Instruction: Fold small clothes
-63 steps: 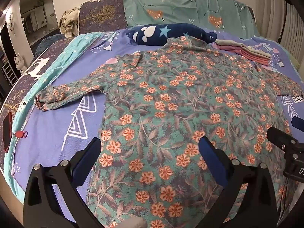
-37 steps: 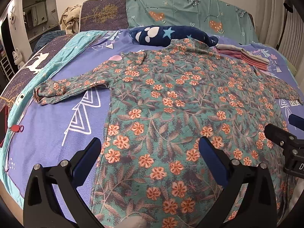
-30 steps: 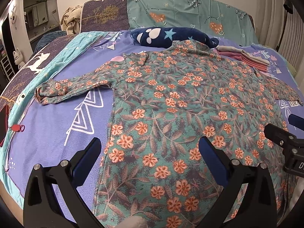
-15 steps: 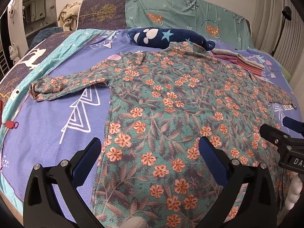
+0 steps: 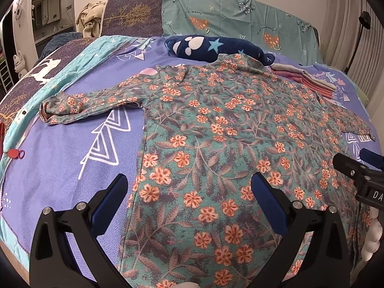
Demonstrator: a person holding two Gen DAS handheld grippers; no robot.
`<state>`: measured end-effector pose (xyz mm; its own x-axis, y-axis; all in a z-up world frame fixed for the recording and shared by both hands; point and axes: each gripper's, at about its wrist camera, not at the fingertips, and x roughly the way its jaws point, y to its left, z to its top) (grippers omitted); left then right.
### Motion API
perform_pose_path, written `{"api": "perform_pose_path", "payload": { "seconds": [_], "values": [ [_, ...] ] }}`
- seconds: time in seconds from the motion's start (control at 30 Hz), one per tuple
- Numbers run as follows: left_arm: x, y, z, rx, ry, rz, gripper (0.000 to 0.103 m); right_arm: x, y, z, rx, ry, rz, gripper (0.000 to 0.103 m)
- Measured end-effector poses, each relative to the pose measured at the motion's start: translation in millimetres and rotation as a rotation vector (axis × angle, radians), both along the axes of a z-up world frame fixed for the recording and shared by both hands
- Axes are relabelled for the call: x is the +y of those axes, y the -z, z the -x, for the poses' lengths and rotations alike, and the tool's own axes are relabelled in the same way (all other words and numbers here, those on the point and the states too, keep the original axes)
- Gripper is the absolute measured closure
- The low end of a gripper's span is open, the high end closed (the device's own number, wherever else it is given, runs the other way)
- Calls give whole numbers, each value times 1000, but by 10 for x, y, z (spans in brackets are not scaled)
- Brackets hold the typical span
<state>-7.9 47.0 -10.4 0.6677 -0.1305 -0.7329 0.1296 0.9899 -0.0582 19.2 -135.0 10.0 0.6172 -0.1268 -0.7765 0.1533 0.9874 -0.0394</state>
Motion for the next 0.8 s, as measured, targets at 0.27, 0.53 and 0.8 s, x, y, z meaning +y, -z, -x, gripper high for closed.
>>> {"api": "perform_pose_path", "payload": {
  "seconds": [0.27,0.53,0.8],
  "values": [
    [102,-32,-30,-19,-25,5,1,-38,12,-15,4,7,-2,2],
    [355,-28,-132,-18,-115,11,1,-112,63,-53,9,20,-4,2],
    [581,-36,-208,-16,-154,6,11,-210,103,-76,15,47,-6,2]
  ]
}}
